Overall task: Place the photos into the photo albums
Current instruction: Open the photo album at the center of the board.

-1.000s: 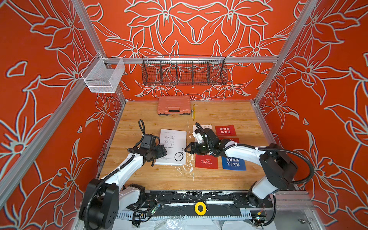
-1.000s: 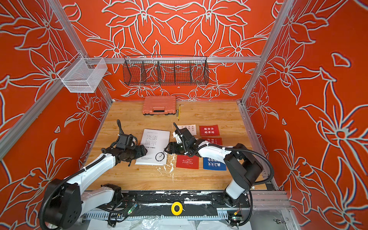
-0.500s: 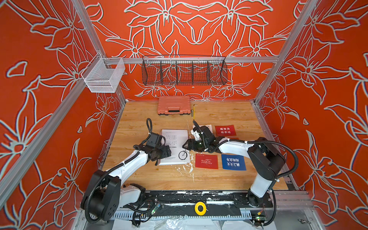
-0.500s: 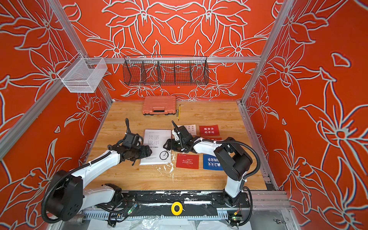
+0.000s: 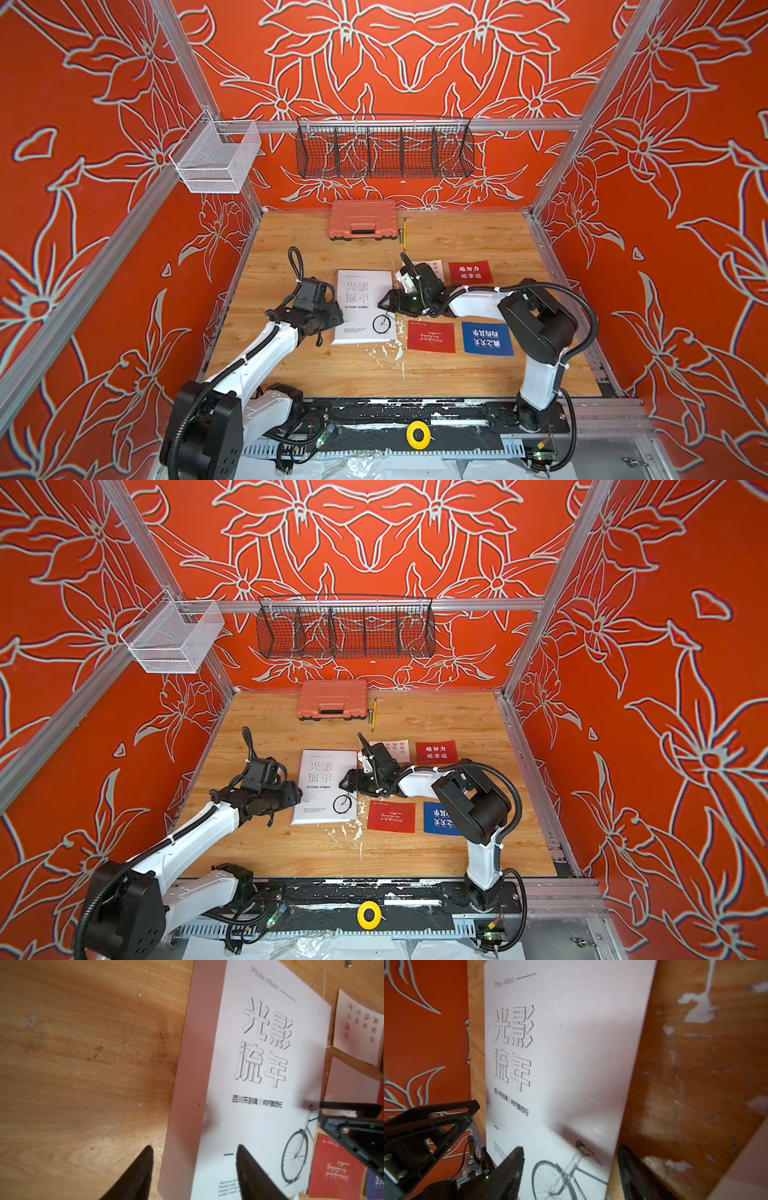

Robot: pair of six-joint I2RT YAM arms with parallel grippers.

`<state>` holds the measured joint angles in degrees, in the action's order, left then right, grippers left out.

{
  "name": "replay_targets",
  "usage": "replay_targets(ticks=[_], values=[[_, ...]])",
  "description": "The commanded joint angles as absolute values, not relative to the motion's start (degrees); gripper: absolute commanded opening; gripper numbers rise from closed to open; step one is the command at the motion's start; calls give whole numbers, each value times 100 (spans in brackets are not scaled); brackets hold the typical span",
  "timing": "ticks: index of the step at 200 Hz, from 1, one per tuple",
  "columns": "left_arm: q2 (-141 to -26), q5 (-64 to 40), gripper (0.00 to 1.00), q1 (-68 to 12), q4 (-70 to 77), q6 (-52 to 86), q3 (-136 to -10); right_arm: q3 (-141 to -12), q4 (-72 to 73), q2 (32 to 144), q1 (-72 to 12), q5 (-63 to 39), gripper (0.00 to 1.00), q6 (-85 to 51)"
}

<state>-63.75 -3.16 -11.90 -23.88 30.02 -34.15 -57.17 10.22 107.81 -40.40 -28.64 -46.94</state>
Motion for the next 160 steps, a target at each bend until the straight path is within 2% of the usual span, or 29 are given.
replay_targets(ticks=[1, 58, 126, 160], values=[[-6513, -575, 56, -1064, -2400, 2937, -3345, -5751, 1353, 10951, -4025, -3103, 73, -4933], [-6872, -857, 54, -1054, -2363, 2930, -3464, -5727, 1903, 11186, -4025, -3523, 68, -5193], [-6972, -896, 41, -1055, -2408, 2938, -3507, -5604, 2586, 10979, -4024, -3941, 56, -5397], [-7035, -985, 38, -1048, -2359, 2950, -3513, -5572, 2673, 10790, -4028, -4033, 55, -5450]])
